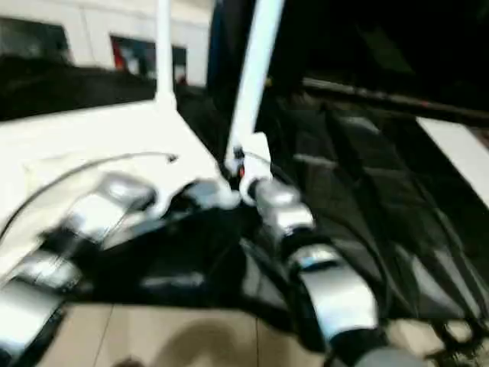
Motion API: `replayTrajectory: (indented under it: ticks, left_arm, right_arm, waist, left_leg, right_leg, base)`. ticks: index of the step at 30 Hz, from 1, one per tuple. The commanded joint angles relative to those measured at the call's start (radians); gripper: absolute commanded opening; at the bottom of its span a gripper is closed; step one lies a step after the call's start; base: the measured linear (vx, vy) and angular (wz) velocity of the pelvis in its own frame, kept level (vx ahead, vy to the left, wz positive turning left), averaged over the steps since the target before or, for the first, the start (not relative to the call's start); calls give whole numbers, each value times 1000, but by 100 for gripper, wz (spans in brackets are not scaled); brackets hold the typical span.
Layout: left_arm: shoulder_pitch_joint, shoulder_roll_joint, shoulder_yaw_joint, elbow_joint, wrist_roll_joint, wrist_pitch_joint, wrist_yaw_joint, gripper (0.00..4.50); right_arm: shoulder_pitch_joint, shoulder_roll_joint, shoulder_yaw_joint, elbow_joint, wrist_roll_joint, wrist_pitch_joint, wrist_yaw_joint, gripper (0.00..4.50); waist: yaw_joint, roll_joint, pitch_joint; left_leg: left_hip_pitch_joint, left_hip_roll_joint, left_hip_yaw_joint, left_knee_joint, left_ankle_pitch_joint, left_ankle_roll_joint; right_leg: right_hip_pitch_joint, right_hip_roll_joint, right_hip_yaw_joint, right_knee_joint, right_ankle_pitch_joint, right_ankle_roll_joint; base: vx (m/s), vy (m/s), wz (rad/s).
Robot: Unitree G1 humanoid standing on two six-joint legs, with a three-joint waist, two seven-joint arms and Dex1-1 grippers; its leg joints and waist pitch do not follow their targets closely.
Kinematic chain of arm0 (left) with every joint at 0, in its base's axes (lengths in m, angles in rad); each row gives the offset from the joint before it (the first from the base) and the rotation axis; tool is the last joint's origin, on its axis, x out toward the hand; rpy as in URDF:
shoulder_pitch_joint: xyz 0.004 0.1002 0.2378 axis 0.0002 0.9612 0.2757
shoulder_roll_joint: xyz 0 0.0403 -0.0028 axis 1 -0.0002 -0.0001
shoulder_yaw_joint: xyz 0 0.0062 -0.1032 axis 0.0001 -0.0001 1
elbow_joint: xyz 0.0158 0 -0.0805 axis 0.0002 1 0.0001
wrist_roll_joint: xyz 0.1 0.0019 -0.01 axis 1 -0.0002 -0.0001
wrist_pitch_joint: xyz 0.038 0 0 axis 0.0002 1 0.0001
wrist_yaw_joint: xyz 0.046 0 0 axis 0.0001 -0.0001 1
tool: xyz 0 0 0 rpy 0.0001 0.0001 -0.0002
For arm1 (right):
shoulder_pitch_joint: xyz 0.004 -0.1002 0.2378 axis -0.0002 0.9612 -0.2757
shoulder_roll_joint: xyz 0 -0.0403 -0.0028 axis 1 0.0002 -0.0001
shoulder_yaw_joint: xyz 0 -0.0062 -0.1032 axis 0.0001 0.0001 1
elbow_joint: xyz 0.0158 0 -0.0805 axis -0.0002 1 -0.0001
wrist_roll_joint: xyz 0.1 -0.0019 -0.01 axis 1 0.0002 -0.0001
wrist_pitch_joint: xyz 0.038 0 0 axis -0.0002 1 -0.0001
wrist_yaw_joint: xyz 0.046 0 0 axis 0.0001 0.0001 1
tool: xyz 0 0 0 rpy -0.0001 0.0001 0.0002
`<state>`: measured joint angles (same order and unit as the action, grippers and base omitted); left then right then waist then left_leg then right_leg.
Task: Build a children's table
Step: Insert table leg to table base
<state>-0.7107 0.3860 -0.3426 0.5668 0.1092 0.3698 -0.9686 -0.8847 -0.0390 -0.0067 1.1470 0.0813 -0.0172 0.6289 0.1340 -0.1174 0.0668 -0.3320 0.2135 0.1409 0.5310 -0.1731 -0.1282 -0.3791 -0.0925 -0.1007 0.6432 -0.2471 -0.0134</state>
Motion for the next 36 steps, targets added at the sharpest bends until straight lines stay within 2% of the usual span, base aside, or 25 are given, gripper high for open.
replayTrajectory:
  ticks: [1,2,3,4,5,6,7,9,12,15,16,18,20,23,25,27,28,29,30,32,33,34,35,36]
  left_arm:
    - [14,-10,-45,-100,-49,-86,-104,0]
    - [32,6,-47,-129,-62,-101,-132,0]
    - [57,32,-51,-175,-69,-107,-162,0]
    - [67,42,-53,-194,-68,-109,-171,0]
    - [75,51,-54,-211,-70,-105,-183,0]
    - [89,66,-57,-241,-74,-99,-204,0]
    - [116,99,-64,-297,-92,-91,-258,0]
    - [139,130,-72,-341,-106,-87,-300,0]
    - [163,169,-81,-386,-119,-92,-353,0]
    - [179,201,-89,-422,-132,-103,-402,0]
    - [183,216,-94,-435,-134,-104,-423,0]
    - [187,226,-96,-444,-133,-107,-431,0]
    - [187,230,-96,-447,-133,-106,-437,0]
    - [181,225,-88,-429,-120,-110,-417,0]
    - [163,205,-79,-384,-85,-120,-360,0]
    - [150,186,-73,-354,-71,-102,-319,0]
    - [146,179,-70,-344,-69,-96,-307,0]
    - [136,161,-64,-320,-66,-81,-280,0]
    - [125,141,-58,-298,-63,-56,-251,0]
    - [102,103,-47,-253,-48,-22,-186,0]
    - [102,103,-47,-253,-48,-22,-186,0]
    - [57,30,-21,-168,-29,28,-66,0]
    - [51,21,-17,-156,-28,32,-50,0]
    - [14,-35,12,-85,-19,57,45,0]
  right_arm:
    - [80,16,85,84,-59,46,125,191]
    - [91,4,94,71,-65,24,172,191]
    - [109,-15,105,50,-64,1,250,191]
    - [116,-22,108,41,-61,-4,283,191]
    - [121,-28,110,34,-58,-4,308,191]
    - [129,-37,112,23,-54,-3,351,191]
    - [140,-54,123,9,-55,-5,410,191]
    - [151,-66,138,-2,-61,-13,449,191]
    - [166,-79,153,-16,-67,-21,508,191]
    - [177,-87,160,-27,-75,-21,563,191]
    - [182,-90,165,-29,-82,-28,582,191]
    - [186,-93,171,-32,-86,-30,593,191]
    - [188,-94,173,-33,-86,-30,597,191]
    - [192,-93,174,-35,-90,-38,593,191]
    - [191,-88,165,-32,-91,-46,559,191]
    - [186,-82,150,-22,-85,-52,511,191]
    - [184,-80,145,-19,-84,-54,492,191]
    - [180,-75,137,-11,-85,-62,444,191]
    - [175,-68,130,-1,-89,-58,384,191]
    - [165,-54,117,15,-93,-48,279,191]
    - [165,-54,117,15,-93,-48,279,191]
    - [160,-25,87,29,-78,-55,175,191]
    - [160,-21,81,30,-73,-55,166,191]
    - [159,6,50,36,-45,-53,119,191]
  waist:
    - [-4,19,-48]
    - [-9,23,-40]
    - [-9,21,-51]
    - [-7,27,-54]
    - [-12,24,-54]
    - [-14,21,-55]
    - [-16,20,-57]
    - [-19,20,-58]
    - [-26,18,-60]
    - [-28,15,-57]
    - [-28,15,-54]
    - [-25,16,-52]
    - [-23,16,-52]
    - [-22,16,-56]
    - [-22,15,-60]
    - [-21,14,-62]
    - [-19,15,-56]
    - [-19,15,-56]
    - [-17,16,-51]
    - [-19,13,-49]
    - [-19,14,-49]
    - [-24,13,-49]
    - [-20,13,-51]
    - [-18,11,-51]
  left_leg:
    - [-17,28,7,-56,-101,13]
    - [-18,24,17,-59,-217,12]
    - [-23,24,18,-56,-203,11]
    - [-15,28,19,-55,-195,14]
    - [-16,29,21,-52,-177,19]
    - [-17,26,24,-48,-120,29]
    - [-16,25,25,-46,-96,34]
    - [-17,25,25,-45,-82,38]
    - [-11,26,28,-43,-67,39]
    - [-7,30,29,-48,-120,21]
    - [-6,31,29,-53,-173,7]
    - [0,33,28,-56,-229,-3]
    - [3,34,28,-57,-249,-8]
    - [3,35,27,-56,-237,-17]
    - [1,33,29,-53,-199,-17]
    - [2,32,30,-52,-194,-16]
    - [6,32,31,-54,-239,-22]
    - [6,32,31,-54,-239,-22]
    - [14,33,30,-58,-308,-37]
    - [13,33,24,-60,-352,-46]
    - [13,33,22,-61,-361,-49]
    - [12,32,21,-61,-374,-51]
    - [17,32,20,-60,-372,-55]
    - [23,31,23,-57,-388,-50]
  right_leg:
    - [31,-58,62,-94,-167,-125]
    - [24,-58,66,-100,-201,-158]
    - [38,-55,65,-94,-162,-168]
    - [33,-54,67,-92,-123,-177]
    - [33,-50,67,-86,-72,-188]
    - [39,-42,65,-77,25,-211]
    - [42,-40,64,-74,61,-218]
    - [46,-41,62,-71,83,-225]
    - [47,-40,62,-72,99,-236]
    - [43,-42,63,-78,33,-232]
    - [40,-44,65,-84,-38,-221]
    - [36,-49,68,-92,-118,-211]
    - [33,-50,69,-96,-158,-203]
    - [35,-49,69,-93,-145,-201]
    - [37,-46,68,-86,-75,-209]
    - [39,-46,68,-86,-65,-211]
    - [32,-47,68,-94,-127,-205]
    - [32,-47,68,-94,-127,-205]
    - [25,-51,70,-105,-249,-183]
    - [24,-56,72,-113,-350,-156]
    - [25,-56,70,-116,-379,-146]
    - [20,-56,71,-121,-427,-125]
    - [18,-58,70,-124,-435,-121]
    - [11,-56,71,-128,-440,-120]
  base:
    - [73,-37,1]
    - [73,-37,1]
    - [95,-23,-1]
    - [103,-10,-2]
    - [103,-10,-2]
    - [79,-2,1]
    - [58,6,-2]
    - [29,3,-1]
    - [0,0,0]
    - [0,0,0]
    - [0,0,0]
    - [0,0,0]
    - [0,0,0]
    - [0,0,0]
    - [0,0,0]
    - [0,0,0]
    - [0,0,0]
    - [0,0,0]
    - [0,0,0]
    - [0,0,0]
    - [0,0,0]
    - [-56,5,-3]
    - [-56,5,-3]
    - [-58,4,3]
